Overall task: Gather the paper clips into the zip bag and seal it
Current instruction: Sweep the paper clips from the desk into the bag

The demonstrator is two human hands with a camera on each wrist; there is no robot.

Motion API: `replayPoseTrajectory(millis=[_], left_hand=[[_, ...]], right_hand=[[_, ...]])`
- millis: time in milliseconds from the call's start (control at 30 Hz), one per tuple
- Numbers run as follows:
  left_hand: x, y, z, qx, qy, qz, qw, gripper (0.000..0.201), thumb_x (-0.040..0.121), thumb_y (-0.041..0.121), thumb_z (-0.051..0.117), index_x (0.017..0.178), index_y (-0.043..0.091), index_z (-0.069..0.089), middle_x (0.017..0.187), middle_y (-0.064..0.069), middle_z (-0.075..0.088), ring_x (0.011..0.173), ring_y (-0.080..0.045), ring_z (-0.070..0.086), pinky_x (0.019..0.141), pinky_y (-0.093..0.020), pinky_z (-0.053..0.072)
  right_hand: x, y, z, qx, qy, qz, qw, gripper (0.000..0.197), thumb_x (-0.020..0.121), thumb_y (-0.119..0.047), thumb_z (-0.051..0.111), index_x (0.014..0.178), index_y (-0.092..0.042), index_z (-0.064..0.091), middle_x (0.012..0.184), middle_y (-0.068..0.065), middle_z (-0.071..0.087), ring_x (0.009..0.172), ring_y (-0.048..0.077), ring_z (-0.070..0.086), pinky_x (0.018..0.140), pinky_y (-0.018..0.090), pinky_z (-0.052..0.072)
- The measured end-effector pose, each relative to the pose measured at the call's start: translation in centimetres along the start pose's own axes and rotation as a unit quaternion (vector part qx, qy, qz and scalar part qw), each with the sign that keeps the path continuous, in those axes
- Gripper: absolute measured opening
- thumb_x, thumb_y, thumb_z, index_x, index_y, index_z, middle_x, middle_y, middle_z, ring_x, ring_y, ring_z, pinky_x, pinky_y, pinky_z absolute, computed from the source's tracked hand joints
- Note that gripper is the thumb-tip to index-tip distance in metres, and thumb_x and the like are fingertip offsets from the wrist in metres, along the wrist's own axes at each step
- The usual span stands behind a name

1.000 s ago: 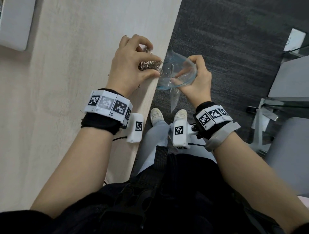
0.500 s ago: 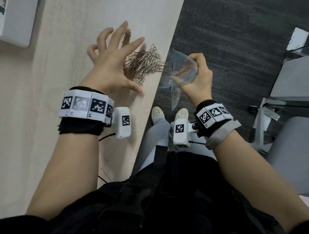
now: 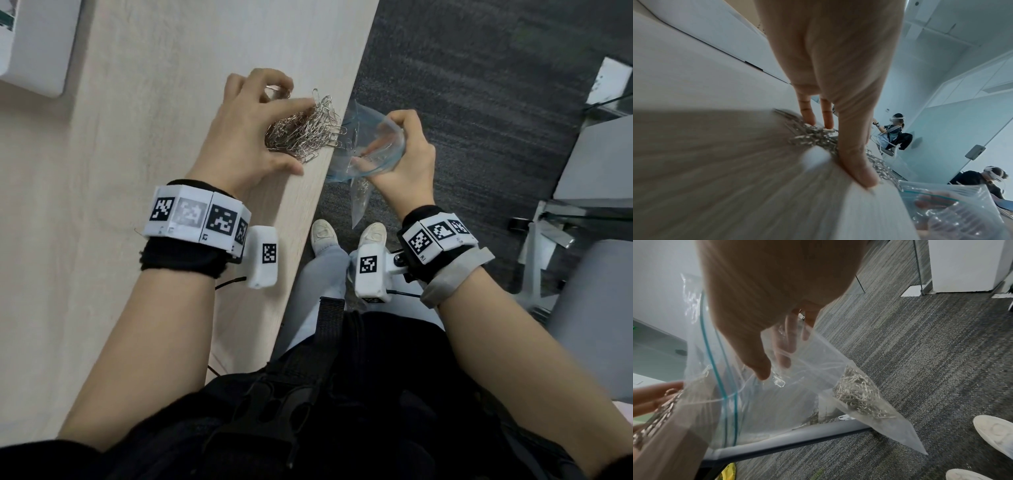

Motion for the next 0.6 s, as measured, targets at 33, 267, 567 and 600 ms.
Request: replayPoseTrajectory(millis=[33,267,567,600], left_hand=[[0.1,0.1,0.2,-0.002,-0.004,-0.006,1.000,0.082,0.054,0.039,0.082,0.129,0.029,0.051,0.135,-0.004,0.041,0.116,-0.030,0.035,0.095,-0.042,0.041],[1.4,1.4,1.1,0.036,-0.047,-0.009,0.998,0.085,0.058,0.038,0.082,0.134,0.030,0.045,0.138,-0.003,0.035,0.120,-0.028,0.033,0.092,-0.040,0.042],[1.6,2.3,1.5,0.008,-0.010,0.031,0.999,0.052,0.067,0.031,0.078,0.116,0.028,0.063,0.122,0.002,0.053,0.106,-0.025,0.043,0.083,-0.036,0.043],[1.7,2.4,1.6,0.008,-0.008,0.035,0.999,0.050,0.068,0.030,0.078,0.115,0.028,0.064,0.121,0.002,0.054,0.106,-0.025,0.044,0.082,-0.038,0.044]], right_hand=[[0.0,0.0,0.0,0.001,0.000,0.000,1.000,0.050,0.063,-0.043,0.076,0.098,-0.022,0.047,0.077,-0.014,0.061,0.072,0.020,0.069,0.066,0.027,0.054],[0.1,0.7,-0.1,-0.009,0.005,0.003,1.000,0.048,0.067,-0.024,0.086,0.101,-0.014,0.053,0.080,-0.018,0.059,0.070,0.007,0.063,0.065,0.014,0.047],[0.2,0.5,0.2,-0.020,0.004,0.010,1.000,0.049,0.068,-0.025,0.083,0.103,-0.005,0.056,0.085,-0.007,0.064,0.075,0.018,0.070,0.070,0.027,0.054],[0.2,0.4,0.2,-0.016,0.004,0.009,1.000,0.050,0.067,-0.029,0.082,0.103,-0.006,0.056,0.084,-0.007,0.064,0.075,0.018,0.070,0.070,0.027,0.054]])
Point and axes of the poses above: each hand's wrist, its own x-axis towards the middle knuckle, its own z-axis out of the palm, y = z × x, the point moved 10 cm from there along x, towards the middle knuckle
